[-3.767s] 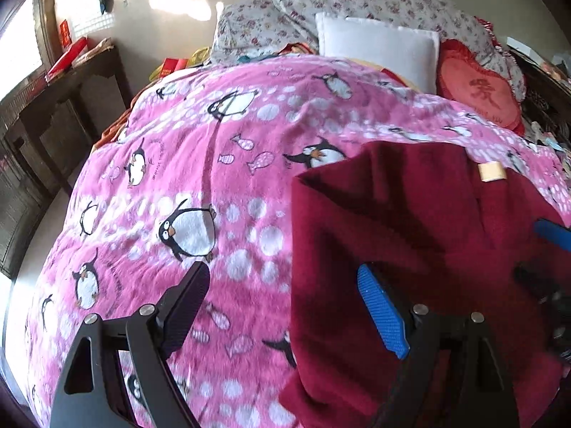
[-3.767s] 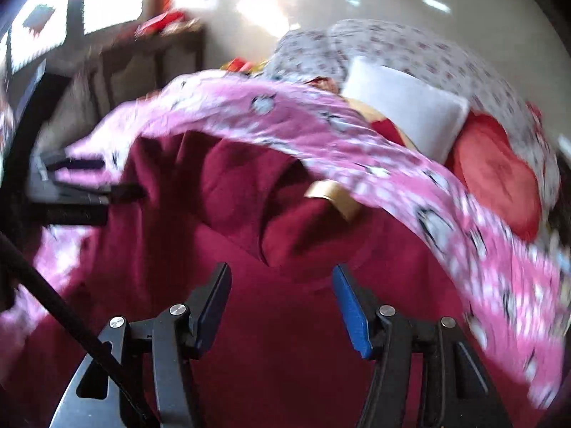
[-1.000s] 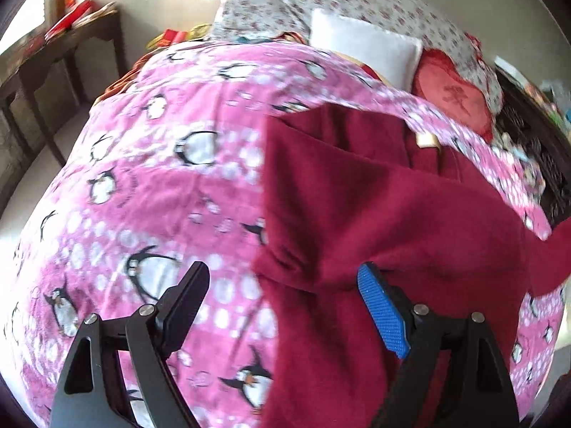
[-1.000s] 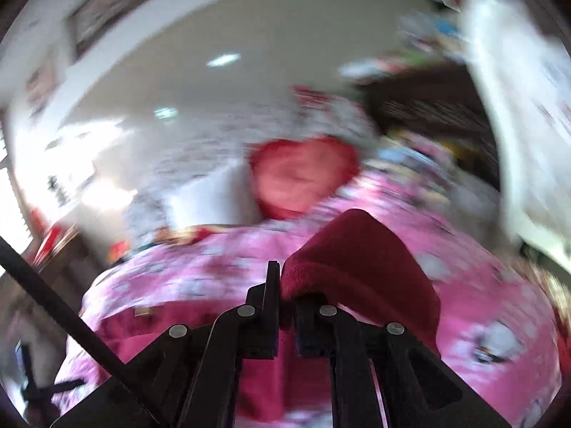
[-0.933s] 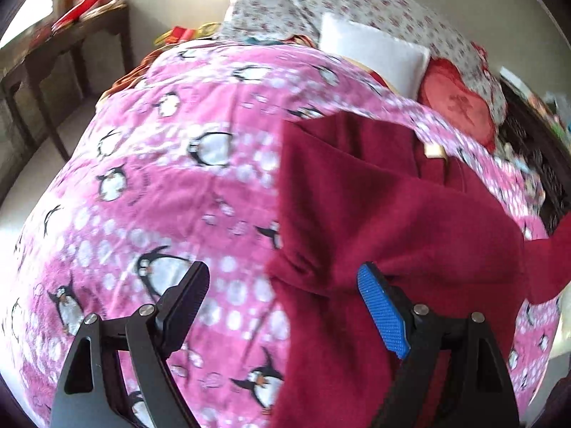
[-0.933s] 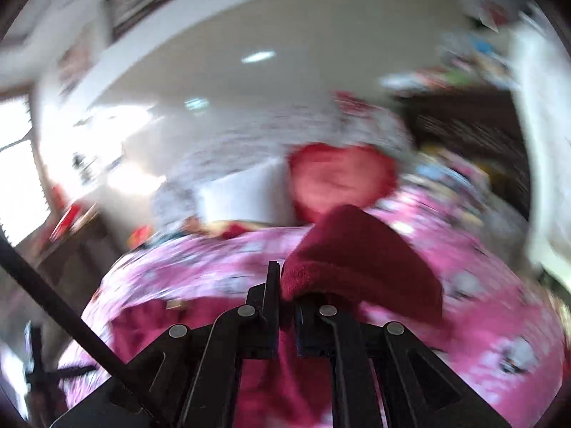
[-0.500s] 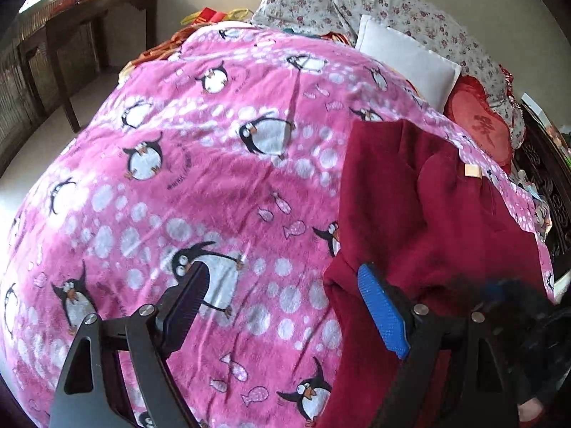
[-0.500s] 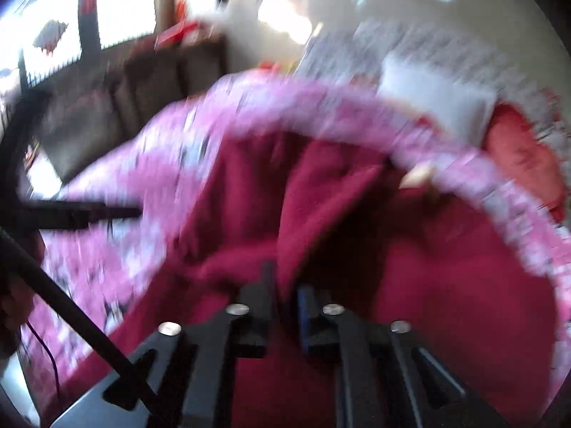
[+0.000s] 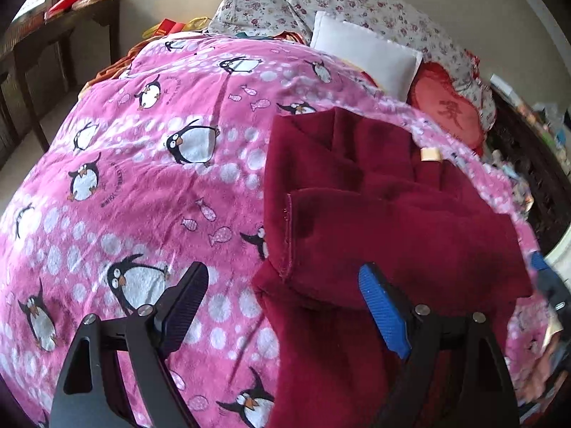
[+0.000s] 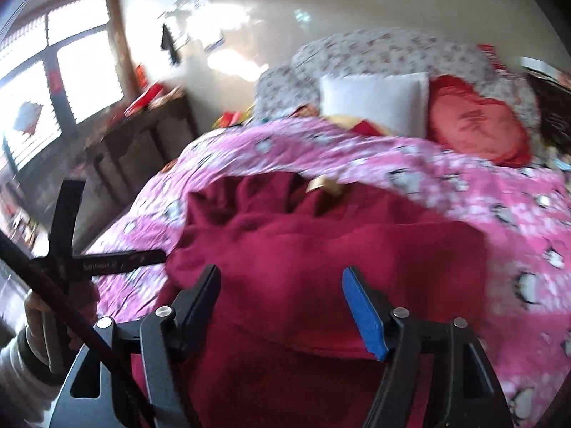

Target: Fold small clothes

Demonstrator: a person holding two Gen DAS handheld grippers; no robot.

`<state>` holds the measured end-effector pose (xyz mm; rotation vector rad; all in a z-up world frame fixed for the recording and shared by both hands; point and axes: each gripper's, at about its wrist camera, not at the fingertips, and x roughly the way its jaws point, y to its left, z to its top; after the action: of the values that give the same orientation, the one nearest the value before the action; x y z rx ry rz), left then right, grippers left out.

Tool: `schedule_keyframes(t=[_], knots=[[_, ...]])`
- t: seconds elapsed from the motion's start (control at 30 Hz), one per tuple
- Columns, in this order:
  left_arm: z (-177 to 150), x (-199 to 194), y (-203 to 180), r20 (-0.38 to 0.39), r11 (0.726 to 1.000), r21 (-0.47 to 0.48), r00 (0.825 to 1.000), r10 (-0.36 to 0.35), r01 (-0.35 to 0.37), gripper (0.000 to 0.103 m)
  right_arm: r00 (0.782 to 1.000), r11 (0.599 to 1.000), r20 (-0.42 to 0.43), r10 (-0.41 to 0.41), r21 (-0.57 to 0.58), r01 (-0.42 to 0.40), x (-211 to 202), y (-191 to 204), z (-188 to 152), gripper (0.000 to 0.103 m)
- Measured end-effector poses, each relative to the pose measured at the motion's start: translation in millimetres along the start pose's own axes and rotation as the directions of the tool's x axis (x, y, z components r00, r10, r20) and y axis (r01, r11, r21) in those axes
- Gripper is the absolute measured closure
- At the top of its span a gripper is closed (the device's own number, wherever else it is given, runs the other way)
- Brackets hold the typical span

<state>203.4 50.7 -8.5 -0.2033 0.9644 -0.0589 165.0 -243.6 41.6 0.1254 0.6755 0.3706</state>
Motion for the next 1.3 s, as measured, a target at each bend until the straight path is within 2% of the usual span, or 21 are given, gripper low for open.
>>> schedule_keyframes(t=[0.1, 0.2, 0.23, 0.27, 0.3, 0.33, 0.43, 0.47, 0.57, 0.6, 0.7, 0.8, 0.87, 0.93, 0.97, 1.03, 1.07, 1.1, 1.3], knots=[[3, 11, 2, -0.007, 1.000, -0.008, 1.000, 0.012, -0.012, 0.017, 0.998, 0.997, 0.009, -0.069, 0.042, 0.069, -17, -27, -3, 0.023], [10, 23, -2, 0.006, 0.999, -0.009, 0.999, 0.036, -0.036, 0.017, 0.995, 0.990, -0.008, -0.100, 0.101, 0.101, -22, -53, -8, 0.023], [11, 25, -6, 0.016, 0.999, 0.009, 0.999, 0.046, -0.046, 0.021, 0.992, 0.985, -0.008, -0.126, 0.122, 0.126, -23, -63, -11, 0.023], [11, 26, -10, 0.025, 0.998, 0.028, 0.998, 0.056, -0.056, 0.045, 0.990, 0.981, -0.006, -0.139, 0.133, 0.138, -26, -70, -12, 0.023], [12, 29, -17, 0.030, 0.995, 0.054, 0.996, 0.084, -0.086, 0.081, 0.987, 0.976, -0.004, -0.160, 0.151, 0.159, -26, -78, -15, 0.023], [13, 33, -20, 0.021, 0.993, 0.063, 0.995, 0.099, -0.100, 0.088, 0.984, 0.971, -0.004, -0.176, 0.163, 0.174, -27, -83, -16, 0.023], [18, 39, -30, 0.019, 0.991, 0.094, 0.995, 0.093, -0.095, 0.091, 0.978, 0.954, -0.001, -0.210, 0.221, 0.205, -28, -103, -20, 0.023], [20, 38, -33, 0.028, 0.988, 0.106, 0.994, 0.107, -0.109, 0.097, 0.977, 0.949, -0.002, -0.212, 0.239, 0.207, -29, -108, -21, 0.023], [32, 19, -36, 0.067, 0.990, 0.117, 0.995, 0.070, -0.077, 0.098, 0.977, 0.939, -0.002, -0.214, 0.274, 0.207, -31, -117, -20, 0.023], [37, 9, -35, 0.098, 0.990, 0.116, 0.993, 0.070, -0.081, 0.102, 0.977, 0.940, 0.003, -0.215, 0.272, 0.206, -33, -117, -19, 0.023], [52, -11, -28, 0.157, 0.989, 0.110, 0.984, 0.079, -0.097, 0.103, 0.977, 0.948, 0.023, -0.210, 0.249, 0.198, -33, -108, -12, 0.023], [60, -15, -14, 0.179, 0.990, 0.074, 0.978, 0.108, -0.122, 0.103, 0.984, 0.963, 0.031, -0.175, 0.212, 0.165, -28, -93, -8, 0.023], [56, -5, -6, 0.137, 0.992, 0.066, 0.985, 0.102, -0.112, 0.103, 0.986, 0.972, 0.019, -0.165, 0.174, 0.159, -22, -82, -9, 0.023], [48, 8, 0, 0.061, 0.998, 0.053, 0.997, 0.038, -0.041, 0.103, 0.988, 0.977, 0.003, -0.153, 0.149, 0.151, -16, -72, -12, 0.023], [44, 14, 2, 0.038, 0.999, 0.041, 0.999, 0.014, -0.015, 0.098, 0.991, 0.981, -0.005, -0.135, 0.138, 0.135, -13, -68, -13, 0.023], [38, 19, 2, 0.022, 0.999, 0.038, 1.000, 0.008, -0.009, 0.074, 0.991, 0.983, -0.010, -0.132, 0.124, 0.132, -11, -63, -16, 0.023], [36, 21, 1, 0.024, 0.999, 0.035, 1.000, 0.006, -0.007, 0.053, 0.990, 0.983, -0.013, -0.139, 0.119, 0.140, -10, -62, -16, 0.023], [35, 23, 1, 0.031, 1.000, 0.030, 1.000, 0.001, -0.002, 0.043, 0.990, 0.983, -0.015, -0.141, 0.120, 0.142, -10, -62, -16, 0.023], [35, 34, -14, 0.043, 0.996, 0.083, 0.999, 0.027, -0.030, 0.042, 0.993, 0.981, -0.019, -0.119, 0.150, 0.121, -11, -67, -18, 0.023]])
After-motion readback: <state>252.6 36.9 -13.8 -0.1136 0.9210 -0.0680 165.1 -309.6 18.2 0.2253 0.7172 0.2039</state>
